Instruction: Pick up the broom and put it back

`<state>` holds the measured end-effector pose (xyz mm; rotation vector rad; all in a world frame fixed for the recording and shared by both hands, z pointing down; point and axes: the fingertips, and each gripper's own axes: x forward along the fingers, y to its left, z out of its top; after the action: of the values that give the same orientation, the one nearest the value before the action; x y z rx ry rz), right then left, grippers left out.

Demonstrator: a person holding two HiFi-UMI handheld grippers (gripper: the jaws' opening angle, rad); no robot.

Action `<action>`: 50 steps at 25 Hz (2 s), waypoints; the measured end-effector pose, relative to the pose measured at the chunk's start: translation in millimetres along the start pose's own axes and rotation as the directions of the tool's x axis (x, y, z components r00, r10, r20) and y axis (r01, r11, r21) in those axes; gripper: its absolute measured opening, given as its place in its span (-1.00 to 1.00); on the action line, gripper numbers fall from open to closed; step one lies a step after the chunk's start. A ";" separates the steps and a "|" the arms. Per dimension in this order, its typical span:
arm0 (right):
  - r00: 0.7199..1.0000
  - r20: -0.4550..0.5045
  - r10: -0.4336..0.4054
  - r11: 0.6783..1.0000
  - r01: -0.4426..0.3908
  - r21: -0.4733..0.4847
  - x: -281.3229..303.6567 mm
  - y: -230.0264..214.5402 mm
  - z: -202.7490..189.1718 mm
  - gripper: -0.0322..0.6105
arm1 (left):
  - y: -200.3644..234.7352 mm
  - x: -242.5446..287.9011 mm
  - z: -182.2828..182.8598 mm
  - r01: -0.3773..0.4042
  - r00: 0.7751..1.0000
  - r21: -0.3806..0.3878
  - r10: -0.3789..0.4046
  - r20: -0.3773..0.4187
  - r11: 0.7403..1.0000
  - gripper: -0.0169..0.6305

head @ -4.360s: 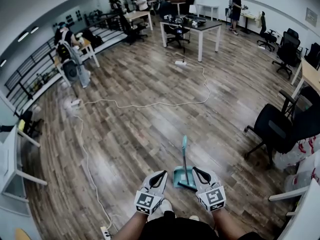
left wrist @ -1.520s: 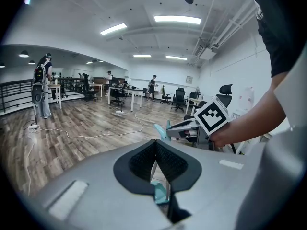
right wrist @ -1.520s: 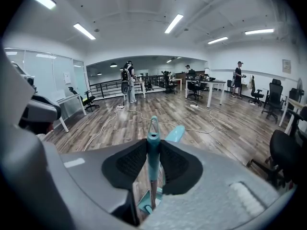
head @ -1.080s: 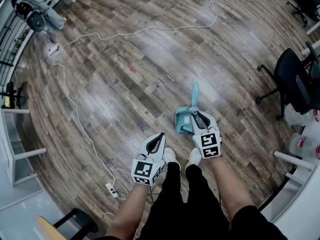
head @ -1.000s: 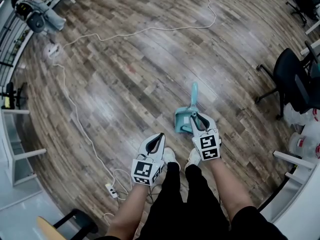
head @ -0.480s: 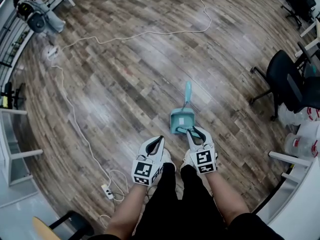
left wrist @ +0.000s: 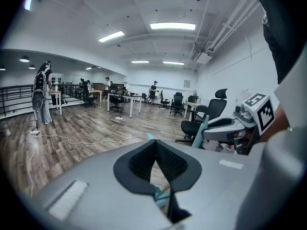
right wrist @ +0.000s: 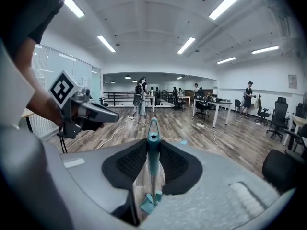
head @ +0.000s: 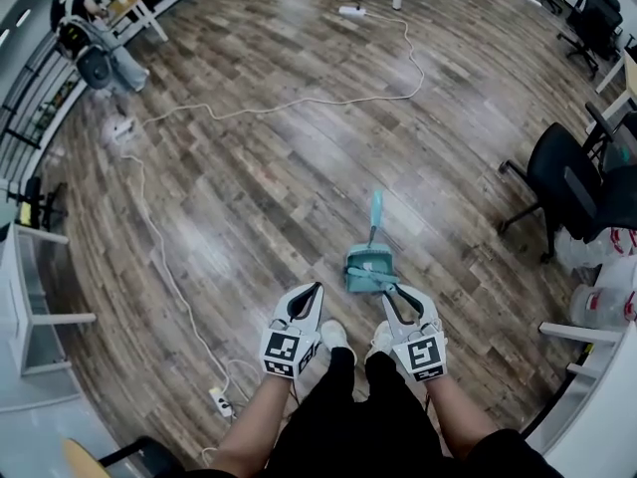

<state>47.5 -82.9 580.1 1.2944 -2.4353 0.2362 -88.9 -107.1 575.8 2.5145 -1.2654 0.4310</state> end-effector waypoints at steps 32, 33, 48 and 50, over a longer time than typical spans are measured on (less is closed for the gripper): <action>0.955 0.297 -0.018 0.995 0.046 -0.087 -48.1 -21.2 165.8 -0.63 | -2.7 -23.4 138.9 -0.017 0.955 0.093 -0.011 0.296 0.996 -0.90; 0.956 0.294 -0.016 0.995 0.043 -0.085 -48.2 -21.2 163.3 -0.63 | -4.3 -24.0 136.8 -0.018 0.956 0.092 -0.010 0.293 0.996 -0.90; 0.980 0.199 -0.015 0.995 0.034 -0.092 -47.3 -13.0 118.4 -0.63 | -13.3 -24.8 103.8 -0.009 0.970 0.063 -0.006 0.242 0.998 -0.90; 0.983 0.185 -0.008 0.995 0.026 -0.093 -45.6 -12.0 112.2 -0.63 | -14.0 -24.9 97.2 -0.010 0.974 0.064 -0.005 0.228 0.998 -0.90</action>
<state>53.2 -90.3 458.7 1.3487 -2.5522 -0.0057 -78.7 -118.7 475.6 2.6794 -1.3553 0.1896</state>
